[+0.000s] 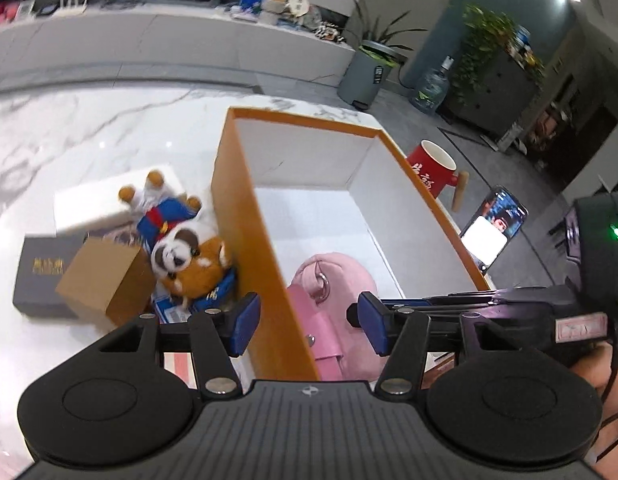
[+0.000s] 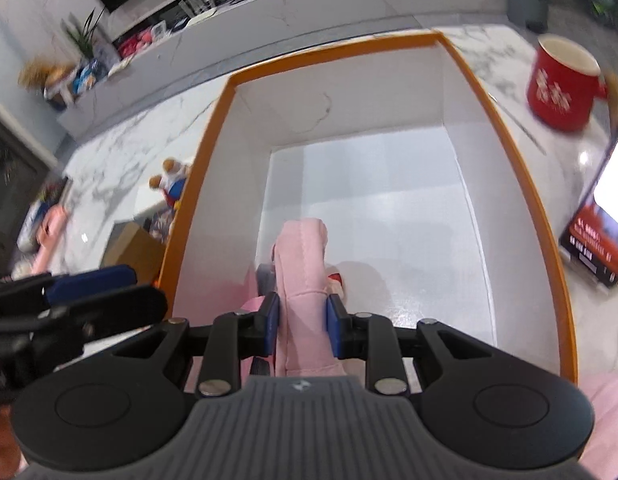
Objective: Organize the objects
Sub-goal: 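Carry the backpack and wallet over the orange shoebox with both tools, then lower both items into the shoebox and open both tools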
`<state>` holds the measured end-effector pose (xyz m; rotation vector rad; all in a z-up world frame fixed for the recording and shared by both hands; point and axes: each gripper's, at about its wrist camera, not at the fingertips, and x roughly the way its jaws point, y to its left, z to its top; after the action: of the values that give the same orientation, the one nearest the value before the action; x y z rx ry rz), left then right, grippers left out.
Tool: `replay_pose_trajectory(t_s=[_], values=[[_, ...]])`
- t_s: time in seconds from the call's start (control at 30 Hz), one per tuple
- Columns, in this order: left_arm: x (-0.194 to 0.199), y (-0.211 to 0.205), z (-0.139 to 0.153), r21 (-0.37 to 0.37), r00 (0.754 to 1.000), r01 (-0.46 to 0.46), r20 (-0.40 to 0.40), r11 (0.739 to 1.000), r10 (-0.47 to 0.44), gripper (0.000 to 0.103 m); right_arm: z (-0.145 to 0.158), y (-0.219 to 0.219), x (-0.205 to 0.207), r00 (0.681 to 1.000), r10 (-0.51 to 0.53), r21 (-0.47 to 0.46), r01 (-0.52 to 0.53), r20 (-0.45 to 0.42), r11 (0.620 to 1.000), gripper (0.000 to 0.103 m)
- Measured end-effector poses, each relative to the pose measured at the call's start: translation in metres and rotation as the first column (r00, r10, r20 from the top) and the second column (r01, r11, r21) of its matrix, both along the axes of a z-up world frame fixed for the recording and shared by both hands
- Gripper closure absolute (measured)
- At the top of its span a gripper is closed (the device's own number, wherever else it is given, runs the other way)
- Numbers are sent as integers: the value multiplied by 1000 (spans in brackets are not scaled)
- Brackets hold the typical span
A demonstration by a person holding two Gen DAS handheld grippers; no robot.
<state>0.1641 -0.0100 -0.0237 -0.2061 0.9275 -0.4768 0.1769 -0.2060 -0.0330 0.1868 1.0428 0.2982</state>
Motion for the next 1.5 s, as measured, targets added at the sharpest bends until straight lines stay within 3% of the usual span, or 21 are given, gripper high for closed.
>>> replay_pose_trajectory(t_s=[0.13,0.27,0.4,0.5,0.63,1.0,1.2,1.37,1.5], values=[[3,8,-9,-59,999,-3,-37,998,1,40,1,5,2,999,32,-18,-32,3,999,76],[5,12,-16,-102,998,12,-61,995,-18,47,1,-3,10,999,12,56,-9,-44,998,76],[5,10,-20,-107,998,23,-63,994,-30,48,8,-4,10,997,20,156,-8,-73,988,80],[5,9,-21,-104,997,35,-65,994,-42,47,8,-1,14,996,19,172,-4,-87,985,81],[6,1,-25,-69,995,63,-77,996,-68,40,-1,-1,18,993,-8,175,29,-116,984,81],[17,-18,-43,29,992,61,-112,998,-57,38,-12,-13,22,984,-28,260,74,-177,963,83],[15,-17,-39,66,993,54,-112,996,-47,54,-14,-11,21,986,-28,252,70,-166,965,83],[12,-20,-33,125,995,55,-94,991,-44,68,-18,-10,23,985,-9,242,52,-175,969,74],[13,-19,-34,129,994,57,-96,990,-45,67,-19,-10,23,987,8,234,30,-161,972,81]])
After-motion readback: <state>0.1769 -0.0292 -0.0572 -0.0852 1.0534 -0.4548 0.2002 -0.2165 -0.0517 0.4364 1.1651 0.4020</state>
